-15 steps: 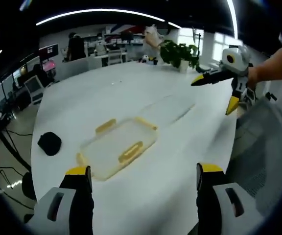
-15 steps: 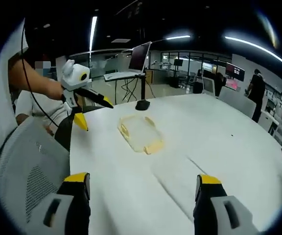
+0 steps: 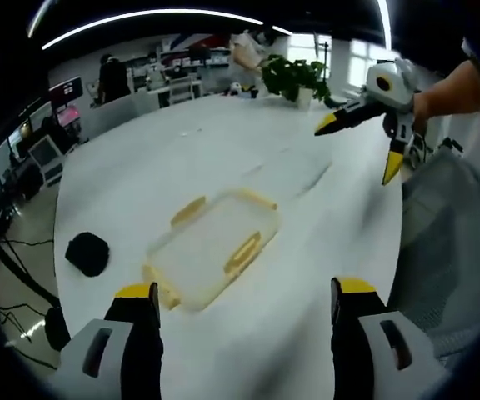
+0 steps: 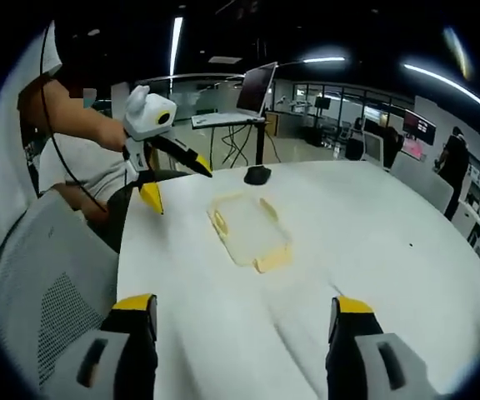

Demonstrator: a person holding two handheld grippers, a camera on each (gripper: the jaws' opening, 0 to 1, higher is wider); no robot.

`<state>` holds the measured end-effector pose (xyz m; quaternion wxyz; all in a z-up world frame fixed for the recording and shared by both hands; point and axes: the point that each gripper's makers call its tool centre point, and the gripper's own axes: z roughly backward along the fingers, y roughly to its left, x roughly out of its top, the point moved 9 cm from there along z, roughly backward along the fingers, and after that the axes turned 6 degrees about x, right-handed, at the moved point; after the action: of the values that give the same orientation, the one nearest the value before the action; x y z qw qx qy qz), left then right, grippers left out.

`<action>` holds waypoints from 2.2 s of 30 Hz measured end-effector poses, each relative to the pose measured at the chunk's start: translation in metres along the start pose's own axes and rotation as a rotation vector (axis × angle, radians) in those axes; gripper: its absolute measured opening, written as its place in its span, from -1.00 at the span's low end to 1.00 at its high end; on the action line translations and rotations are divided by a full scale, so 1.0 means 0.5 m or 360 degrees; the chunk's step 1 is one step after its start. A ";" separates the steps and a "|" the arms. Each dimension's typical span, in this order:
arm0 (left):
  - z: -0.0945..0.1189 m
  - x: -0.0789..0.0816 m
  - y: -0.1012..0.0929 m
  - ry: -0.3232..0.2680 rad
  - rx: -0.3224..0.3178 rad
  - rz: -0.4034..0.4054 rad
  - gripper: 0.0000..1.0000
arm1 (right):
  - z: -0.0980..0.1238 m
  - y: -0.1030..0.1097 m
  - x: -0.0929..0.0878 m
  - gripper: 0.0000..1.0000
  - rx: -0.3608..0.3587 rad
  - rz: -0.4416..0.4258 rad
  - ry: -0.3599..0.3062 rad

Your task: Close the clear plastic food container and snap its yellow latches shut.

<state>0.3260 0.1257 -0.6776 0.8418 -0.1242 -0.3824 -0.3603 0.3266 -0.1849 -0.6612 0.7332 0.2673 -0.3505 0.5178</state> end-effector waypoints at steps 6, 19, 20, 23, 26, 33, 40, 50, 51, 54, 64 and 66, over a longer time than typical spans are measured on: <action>-0.003 -0.001 0.025 0.0017 -0.0018 -0.0022 0.59 | -0.017 -0.013 0.012 0.62 0.0039 0.0030 0.0035; -0.020 -0.005 0.060 0.0127 -0.0060 -0.0212 0.44 | -0.056 -0.042 0.045 0.55 0.0167 0.0146 0.0126; -0.021 -0.004 0.065 0.0123 -0.0057 -0.0242 0.43 | -0.059 -0.045 0.048 0.53 0.0173 0.0148 0.0128; -0.025 -0.004 0.076 0.0130 -0.0067 -0.0251 0.42 | -0.065 -0.051 0.052 0.51 0.0186 0.0142 0.0137; -0.030 -0.002 0.086 0.0134 -0.0075 -0.0263 0.39 | -0.074 -0.054 0.053 0.49 0.0211 0.0156 0.0154; -0.043 -0.002 0.116 0.0184 -0.0063 -0.0397 0.35 | -0.093 -0.069 0.062 0.45 0.0249 0.0179 0.0187; -0.055 0.009 0.142 0.0198 -0.0086 -0.0447 0.30 | -0.119 -0.083 0.072 0.42 0.0291 0.0219 0.0215; -0.074 0.015 0.158 0.0237 -0.0173 -0.0565 0.24 | -0.145 -0.112 0.072 0.41 0.0344 0.0269 0.0275; -0.076 0.015 0.159 0.0238 -0.0182 -0.0571 0.24 | -0.147 -0.115 0.073 0.41 0.0351 0.0270 0.0279; -0.082 0.014 0.167 0.0267 -0.0189 -0.0611 0.23 | -0.155 -0.120 0.074 0.41 0.0373 0.0294 0.0295; -0.103 0.012 0.165 0.0319 -0.0261 -0.0697 0.12 | -0.190 -0.131 0.081 0.37 0.0457 0.0363 0.0355; -0.105 0.013 0.164 0.0326 -0.0276 -0.0721 0.14 | -0.198 -0.134 0.082 0.37 0.0462 0.0365 0.0371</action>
<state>0.4157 0.1554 -0.7028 0.7601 -0.0700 -0.2808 -0.5818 0.4224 -0.1082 -0.6915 0.6588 0.2668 -0.2132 0.6703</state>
